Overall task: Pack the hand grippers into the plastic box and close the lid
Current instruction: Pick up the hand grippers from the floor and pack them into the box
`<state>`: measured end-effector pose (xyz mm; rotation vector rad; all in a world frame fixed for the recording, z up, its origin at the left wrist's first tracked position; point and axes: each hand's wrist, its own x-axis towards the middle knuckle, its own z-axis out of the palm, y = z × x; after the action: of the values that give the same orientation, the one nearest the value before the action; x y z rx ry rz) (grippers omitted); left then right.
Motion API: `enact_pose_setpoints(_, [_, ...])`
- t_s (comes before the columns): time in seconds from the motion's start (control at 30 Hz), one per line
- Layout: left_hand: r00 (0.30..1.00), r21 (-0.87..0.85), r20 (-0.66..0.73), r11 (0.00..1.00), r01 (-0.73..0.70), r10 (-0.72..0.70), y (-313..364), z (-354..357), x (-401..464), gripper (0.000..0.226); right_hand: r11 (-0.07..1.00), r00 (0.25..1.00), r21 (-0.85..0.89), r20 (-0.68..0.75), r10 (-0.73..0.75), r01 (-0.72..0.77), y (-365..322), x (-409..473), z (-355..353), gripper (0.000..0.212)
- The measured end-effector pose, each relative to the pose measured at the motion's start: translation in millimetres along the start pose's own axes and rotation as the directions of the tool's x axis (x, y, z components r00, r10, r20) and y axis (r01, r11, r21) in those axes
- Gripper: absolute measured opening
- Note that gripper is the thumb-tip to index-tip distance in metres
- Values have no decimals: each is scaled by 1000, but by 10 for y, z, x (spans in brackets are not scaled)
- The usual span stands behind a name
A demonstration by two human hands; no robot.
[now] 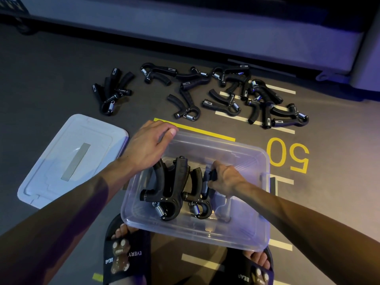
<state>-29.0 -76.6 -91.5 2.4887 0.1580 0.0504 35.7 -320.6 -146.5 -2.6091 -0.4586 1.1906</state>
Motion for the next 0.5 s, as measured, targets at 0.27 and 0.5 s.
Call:
enact_pose_setpoints(0.27, [1000, 3, -2, 1000, 9, -9, -22, 22, 9, 42, 999, 999, -43, -26, -34, 33, 1, 13, 17, 47])
enact_pose_setpoints(0.5, [1000, 12, 6, 1000, 12, -12, -21, 12, 10, 44, 996, 999, -70, -14, -51, 49, -13, 1, -5, 48])
